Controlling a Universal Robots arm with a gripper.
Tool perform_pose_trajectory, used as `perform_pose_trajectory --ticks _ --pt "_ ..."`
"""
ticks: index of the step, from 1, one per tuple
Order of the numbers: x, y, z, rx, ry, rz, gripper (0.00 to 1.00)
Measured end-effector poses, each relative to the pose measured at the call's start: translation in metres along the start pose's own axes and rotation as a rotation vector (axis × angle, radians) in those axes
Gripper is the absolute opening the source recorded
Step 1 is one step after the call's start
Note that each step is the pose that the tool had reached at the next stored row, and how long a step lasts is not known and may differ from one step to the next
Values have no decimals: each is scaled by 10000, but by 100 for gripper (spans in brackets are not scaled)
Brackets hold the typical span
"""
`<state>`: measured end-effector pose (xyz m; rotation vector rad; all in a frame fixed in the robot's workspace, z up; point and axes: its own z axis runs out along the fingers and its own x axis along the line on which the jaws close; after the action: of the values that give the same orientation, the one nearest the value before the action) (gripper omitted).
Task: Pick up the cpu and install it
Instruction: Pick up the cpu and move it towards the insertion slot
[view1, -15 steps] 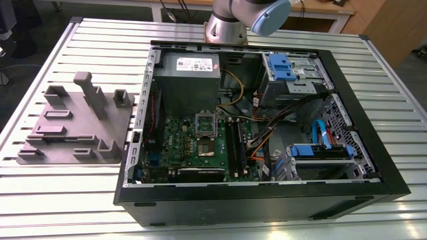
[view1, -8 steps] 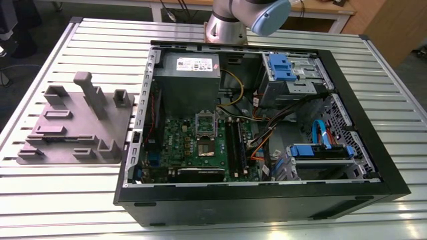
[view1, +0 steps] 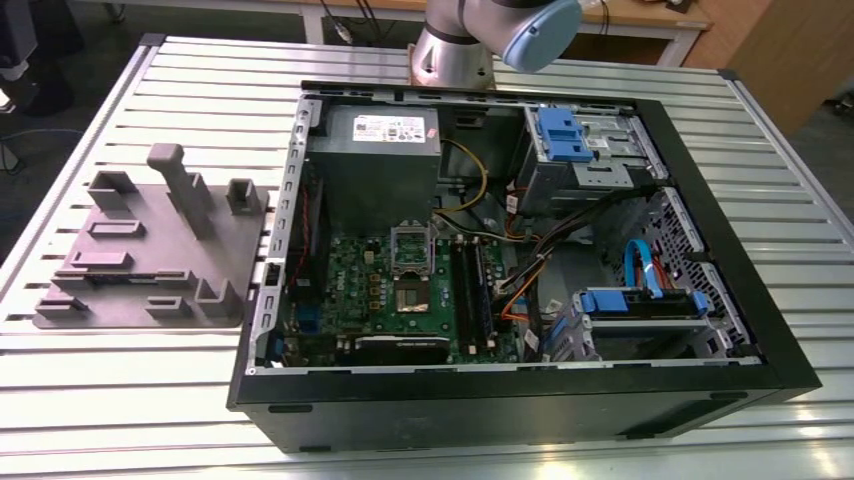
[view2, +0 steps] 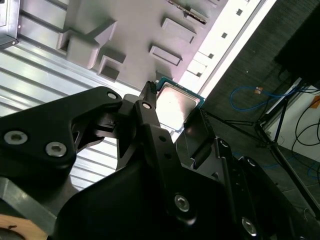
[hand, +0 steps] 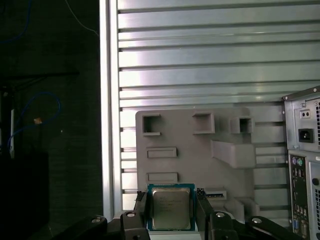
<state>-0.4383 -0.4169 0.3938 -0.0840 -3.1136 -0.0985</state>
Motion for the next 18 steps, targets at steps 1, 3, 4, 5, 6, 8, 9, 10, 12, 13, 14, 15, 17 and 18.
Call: perform_pose_trajectory --ticks 1,3,4,5,6,8,9,10,12,13,14,15,17,18 --pt "-3 0 1 -1 -1 0 47" --pt "-9 0 1 -1 -1 1 47" --pt "-12 1 0 -1 -1 1 47" --pt "-15 0 1 -1 -1 0 47" --pt "-17 1 0 -1 -1 0 47" --pt "-22 1 0 -1 -1 0 47" --pt "-24 1 0 0 -1 0 47" --pt "-26 1 0 -1 -1 0 47" --pt "-31 1 0 -1 -1 0 47" --pt "-34 2 -1 0 0 0 47" --pt "-37 2 0 -1 -1 0 47" --pt "-40 2 0 -1 -1 -1 47" --pt "-44 2 0 -1 -2 0 47" --pt "-48 2 0 -1 -2 0 47"
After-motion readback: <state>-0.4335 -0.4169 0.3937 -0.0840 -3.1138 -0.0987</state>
